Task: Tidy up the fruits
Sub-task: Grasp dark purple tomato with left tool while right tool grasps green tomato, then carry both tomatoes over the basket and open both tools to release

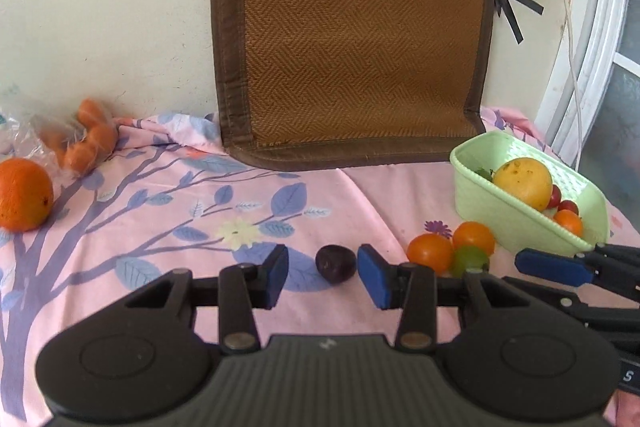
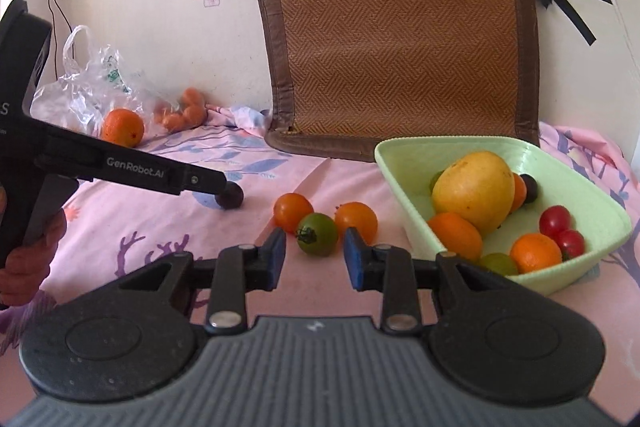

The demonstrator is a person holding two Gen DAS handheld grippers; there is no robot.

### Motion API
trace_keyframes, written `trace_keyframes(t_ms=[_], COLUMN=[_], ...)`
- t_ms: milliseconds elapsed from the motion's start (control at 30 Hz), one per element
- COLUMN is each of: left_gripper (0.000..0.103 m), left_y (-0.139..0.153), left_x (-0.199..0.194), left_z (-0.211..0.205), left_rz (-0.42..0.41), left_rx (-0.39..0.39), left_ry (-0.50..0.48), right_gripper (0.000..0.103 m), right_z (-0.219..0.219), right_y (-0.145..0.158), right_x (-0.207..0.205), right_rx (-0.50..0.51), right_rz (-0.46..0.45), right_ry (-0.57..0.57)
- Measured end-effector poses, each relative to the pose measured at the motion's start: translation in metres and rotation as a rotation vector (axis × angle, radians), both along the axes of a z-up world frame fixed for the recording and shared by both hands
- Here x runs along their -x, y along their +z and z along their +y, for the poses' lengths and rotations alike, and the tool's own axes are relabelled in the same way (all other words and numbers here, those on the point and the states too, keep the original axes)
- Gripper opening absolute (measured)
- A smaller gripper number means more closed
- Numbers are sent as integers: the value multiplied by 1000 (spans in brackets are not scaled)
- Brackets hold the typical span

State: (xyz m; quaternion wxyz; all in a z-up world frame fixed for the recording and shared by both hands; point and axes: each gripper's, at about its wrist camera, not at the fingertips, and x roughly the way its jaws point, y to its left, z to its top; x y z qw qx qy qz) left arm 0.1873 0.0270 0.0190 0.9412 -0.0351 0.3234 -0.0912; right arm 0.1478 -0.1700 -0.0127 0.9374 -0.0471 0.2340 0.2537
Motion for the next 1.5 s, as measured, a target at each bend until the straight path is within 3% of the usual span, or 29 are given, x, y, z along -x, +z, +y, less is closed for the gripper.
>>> trace_keyframes(t_ms=[133, 200, 267, 333, 500, 633, 833, 1033, 1200, 1367, 1500], left_gripper=[41, 32, 25, 25, 25, 25, 26, 26, 29, 42, 43], left_y=[-10, -14, -15, -13, -1, 7, 2, -11, -16, -7, -8], left_x=[-13, -17, -15, -7, 36, 80, 120, 136, 147, 156, 157], left_z=[-9, -13, -18, -21, -33, -59, -107, -136, -146, -144, -144], left_rz=[8, 24, 13, 5, -35, -49, -36, -1, -15, -43, -38], left_rx=[-37, -35, -60, -69, -16, 47, 52, 8, -56, -62, -66], left_ry=[-34, -52, -65, -75, -125, -204, -299, -329, -326, -309, -317], right_gripper=[34, 33, 26, 25, 25, 26, 26, 29, 30, 30, 30], right_z=[8, 14, 15, 12, -12, -44, -79, -94, -95, -98, -99], right_y=[-2, -3, -4, -2, 6, 5, -1, -13, -17, -17, -19], right_x=[-10, -13, -13, -9, 35, 81, 127, 135, 139, 142, 141], right_rx=[36, 75, 88, 72, 24, -13, 2, -12, -23, -31, -33], right_rz=[18, 29, 31, 18, -48, -50, -58, -21, -20, -29, -21], right_ry=[4, -1, -7, -4, -19, -59, -141, -169, -170, -171, -172])
